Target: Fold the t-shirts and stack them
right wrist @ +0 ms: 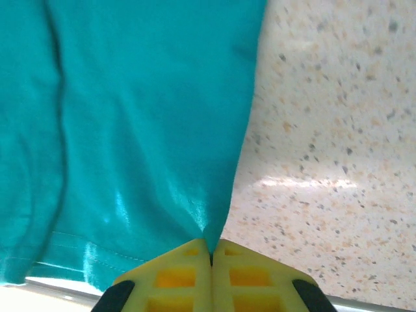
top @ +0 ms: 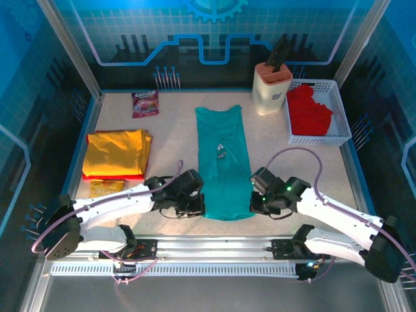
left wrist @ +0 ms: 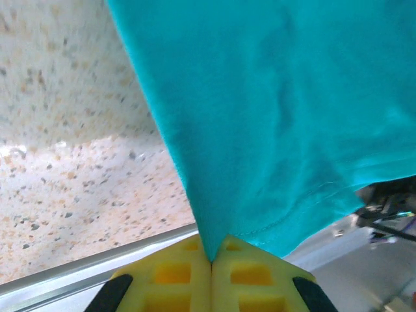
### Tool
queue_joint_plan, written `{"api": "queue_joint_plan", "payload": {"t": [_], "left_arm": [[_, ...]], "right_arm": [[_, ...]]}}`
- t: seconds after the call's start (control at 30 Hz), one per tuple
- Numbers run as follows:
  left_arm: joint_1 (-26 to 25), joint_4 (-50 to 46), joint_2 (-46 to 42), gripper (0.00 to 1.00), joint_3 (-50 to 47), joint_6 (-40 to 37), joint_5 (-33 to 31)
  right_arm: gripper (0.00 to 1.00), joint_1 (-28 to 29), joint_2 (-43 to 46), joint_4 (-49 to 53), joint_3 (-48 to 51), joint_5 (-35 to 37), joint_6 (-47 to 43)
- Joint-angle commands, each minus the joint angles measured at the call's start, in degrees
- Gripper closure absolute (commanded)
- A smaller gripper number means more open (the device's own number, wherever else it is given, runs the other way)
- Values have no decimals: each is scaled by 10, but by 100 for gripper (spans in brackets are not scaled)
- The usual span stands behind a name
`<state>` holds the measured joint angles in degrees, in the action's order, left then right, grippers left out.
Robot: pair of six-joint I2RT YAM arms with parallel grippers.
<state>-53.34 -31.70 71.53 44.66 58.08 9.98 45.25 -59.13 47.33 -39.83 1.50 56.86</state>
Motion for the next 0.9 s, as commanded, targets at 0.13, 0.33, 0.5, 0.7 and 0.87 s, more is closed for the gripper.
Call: {"api": "queue_joint_plan", "payload": {"t": [0.13,0.33,0.5,0.7,0.87], "left_arm": [[73,-92,30,100,93,-88,-8],[122,-90,85,100,170,-129,-11],[156,-78,141,100,215,-161,-12],[205,-84,204,100,291,-204,-13],[236,-86,263,100,352,-230,-10]], "right_arm": [[100,-61,-61,-15,-93,-10,-57],[100,-119,-134,-46,-166,-38,-107],[100,-169,-192,-72,-217,-75,-137],[100,-213,-254,-87,-273,-101,-164],[100,-238,-316,-105,-311,-122,-177]]}}
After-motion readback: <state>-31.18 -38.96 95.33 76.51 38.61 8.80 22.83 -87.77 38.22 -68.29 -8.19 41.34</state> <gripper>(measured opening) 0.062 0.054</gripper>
